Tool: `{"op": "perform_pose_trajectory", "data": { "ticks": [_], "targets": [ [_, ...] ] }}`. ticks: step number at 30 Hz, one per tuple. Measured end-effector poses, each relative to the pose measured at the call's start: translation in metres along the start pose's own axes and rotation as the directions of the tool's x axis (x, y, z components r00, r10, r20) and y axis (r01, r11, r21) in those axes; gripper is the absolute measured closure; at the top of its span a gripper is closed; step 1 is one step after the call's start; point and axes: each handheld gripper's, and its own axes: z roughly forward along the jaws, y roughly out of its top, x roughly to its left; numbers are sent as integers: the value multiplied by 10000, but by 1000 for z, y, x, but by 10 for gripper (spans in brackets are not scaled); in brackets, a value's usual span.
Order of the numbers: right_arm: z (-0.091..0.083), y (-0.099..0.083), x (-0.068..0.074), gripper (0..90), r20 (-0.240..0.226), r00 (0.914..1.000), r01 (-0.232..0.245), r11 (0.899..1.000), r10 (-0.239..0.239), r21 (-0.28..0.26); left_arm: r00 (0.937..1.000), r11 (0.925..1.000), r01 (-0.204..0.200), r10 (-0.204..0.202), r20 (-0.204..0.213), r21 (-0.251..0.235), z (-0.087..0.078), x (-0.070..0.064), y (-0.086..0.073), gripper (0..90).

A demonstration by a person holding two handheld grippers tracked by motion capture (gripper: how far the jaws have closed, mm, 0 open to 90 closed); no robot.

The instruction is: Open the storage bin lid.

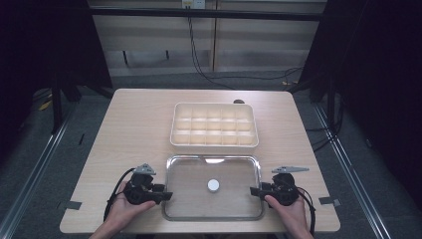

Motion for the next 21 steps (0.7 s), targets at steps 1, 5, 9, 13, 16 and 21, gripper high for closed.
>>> {"op": "perform_pose_trajectory", "data": {
  "ticks": [1, 5, 9, 13, 16, 21],
  "targets": [
    [0, 0, 1, 479, 158, 9999, 39, 10000, -39, -29, 10000, 10000, 16, -16, -17, 72, 1, 0, 0, 507],
    [0, 0, 1, 454, 86, 10000, -1, 10000, 1, -24, 10000, 10000, -4, 4, -23, 51, 1, 0, 1, 494],
    [-3, 1, -1, 416, 197, 9996, -178, 9993, 184, -315, 9983, 10000, -60, 58, -588, -44, 1, 0, 0, 444],
    [-7, 0, -3, 404, 1, 9998, -188, 9981, 188, -589, 9989, 10000, -47, 43, -460, -81, -1, 2, 1, 403],
    [-11, 1, -4, 383, -289, 9996, -54, 9962, 29, -864, 9993, 9985, -66, 46, -362, -538, -6, 1, 2, 351],
    [-23, 3, 1, 334, -702, 9964, 356, 9841, -484, -1738, 9974, 9873, -315, 209, -693, -1554, -21, -2, 3, 307]
  ]
}}
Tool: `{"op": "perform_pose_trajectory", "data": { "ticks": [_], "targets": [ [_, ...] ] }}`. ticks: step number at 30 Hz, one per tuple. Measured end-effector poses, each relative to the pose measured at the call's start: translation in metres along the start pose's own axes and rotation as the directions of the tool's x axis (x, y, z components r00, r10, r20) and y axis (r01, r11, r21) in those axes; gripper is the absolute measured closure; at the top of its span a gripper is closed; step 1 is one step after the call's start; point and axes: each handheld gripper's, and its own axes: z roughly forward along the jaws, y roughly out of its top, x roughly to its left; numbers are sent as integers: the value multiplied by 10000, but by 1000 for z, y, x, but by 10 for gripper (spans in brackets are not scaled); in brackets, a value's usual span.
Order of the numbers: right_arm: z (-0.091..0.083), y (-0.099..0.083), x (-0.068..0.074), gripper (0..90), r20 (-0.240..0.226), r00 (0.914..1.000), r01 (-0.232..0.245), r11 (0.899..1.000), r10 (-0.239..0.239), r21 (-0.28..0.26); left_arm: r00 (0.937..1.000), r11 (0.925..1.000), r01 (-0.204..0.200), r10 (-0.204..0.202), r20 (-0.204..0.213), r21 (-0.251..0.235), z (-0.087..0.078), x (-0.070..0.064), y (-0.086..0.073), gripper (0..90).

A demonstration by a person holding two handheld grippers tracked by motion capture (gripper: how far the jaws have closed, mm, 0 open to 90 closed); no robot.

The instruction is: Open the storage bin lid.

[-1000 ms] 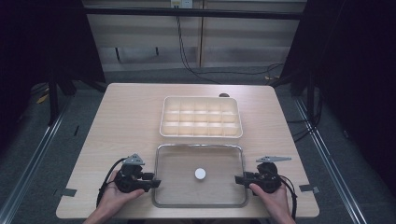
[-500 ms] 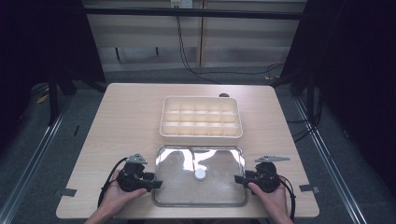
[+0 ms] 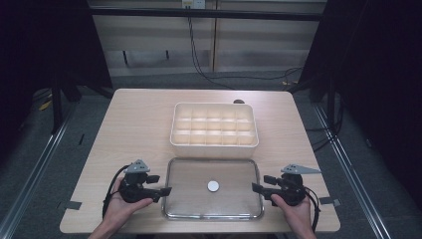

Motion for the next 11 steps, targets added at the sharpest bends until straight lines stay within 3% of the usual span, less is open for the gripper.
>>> {"op": "perform_pose_trajectory", "data": {
  "ticks": [4, 7, 11],
  "targets": [
    [-14, 1, 4, 268, 34, 9994, 349, 9968, -348, -726, 9999, 9991, -91, 85, -147, -412, -9, 1, 0, 292],
    [-25, 1, 5, 228, 55, 9995, 328, 9900, -323, -1373, 9990, 9927, -436, 423, -141, -1123, -21, -1, -1, 291],
    [-36, 2, -1, 215, 242, 9995, 238, 9829, -197, -1827, 9992, 9843, -249, 193, -337, -1746, -34, 5, -3, 277]
  ]
}}
